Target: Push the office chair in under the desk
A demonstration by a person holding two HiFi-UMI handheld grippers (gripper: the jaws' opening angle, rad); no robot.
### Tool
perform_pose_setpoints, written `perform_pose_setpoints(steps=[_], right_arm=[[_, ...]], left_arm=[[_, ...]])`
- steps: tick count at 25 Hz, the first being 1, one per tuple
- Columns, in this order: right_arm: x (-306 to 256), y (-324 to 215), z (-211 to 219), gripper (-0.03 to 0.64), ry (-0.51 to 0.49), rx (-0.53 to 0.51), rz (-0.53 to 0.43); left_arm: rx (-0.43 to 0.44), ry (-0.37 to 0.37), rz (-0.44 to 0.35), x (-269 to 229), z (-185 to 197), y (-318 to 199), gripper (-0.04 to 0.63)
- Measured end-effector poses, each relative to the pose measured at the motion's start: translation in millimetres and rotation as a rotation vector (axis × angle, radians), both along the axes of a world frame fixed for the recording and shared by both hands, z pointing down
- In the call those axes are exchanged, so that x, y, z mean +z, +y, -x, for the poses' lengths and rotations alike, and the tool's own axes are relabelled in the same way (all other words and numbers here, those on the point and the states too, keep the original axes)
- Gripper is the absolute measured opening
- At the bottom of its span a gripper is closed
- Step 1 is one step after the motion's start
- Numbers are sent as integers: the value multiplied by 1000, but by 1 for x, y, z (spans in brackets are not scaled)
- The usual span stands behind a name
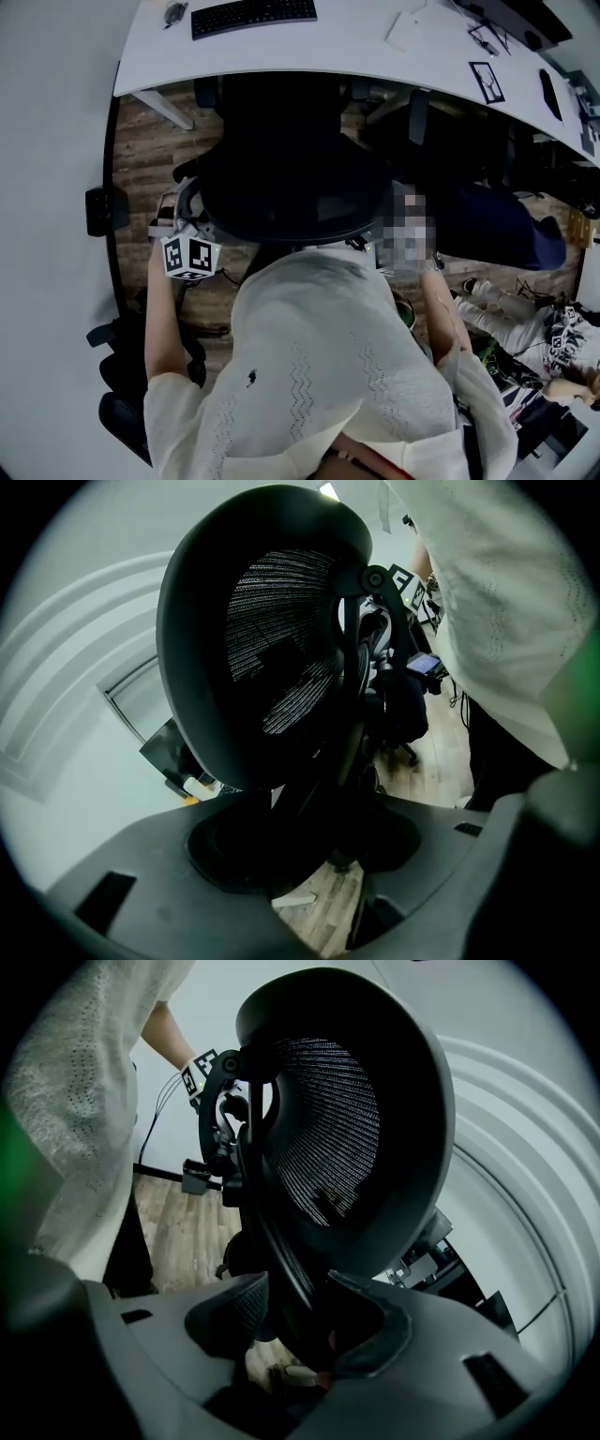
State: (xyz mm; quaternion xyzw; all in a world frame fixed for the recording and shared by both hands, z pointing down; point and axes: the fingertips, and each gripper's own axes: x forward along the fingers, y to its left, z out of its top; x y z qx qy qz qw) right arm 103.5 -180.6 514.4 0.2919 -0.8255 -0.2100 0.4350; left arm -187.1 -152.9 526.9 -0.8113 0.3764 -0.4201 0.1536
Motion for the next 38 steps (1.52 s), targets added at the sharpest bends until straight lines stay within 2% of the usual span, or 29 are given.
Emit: perform_pose_setpoints(steps=[20, 28, 38], right_arm=[[1, -45, 30, 198, -29, 35, 24], [-4, -79, 35, 199, -31, 61, -8], [-4, -99, 41, 201, -35, 47, -7]], left_arm=[[43, 10, 16, 2, 29, -57, 218], [70, 12, -6, -4, 36, -97, 217], [89, 15, 4, -4, 42, -118, 216]])
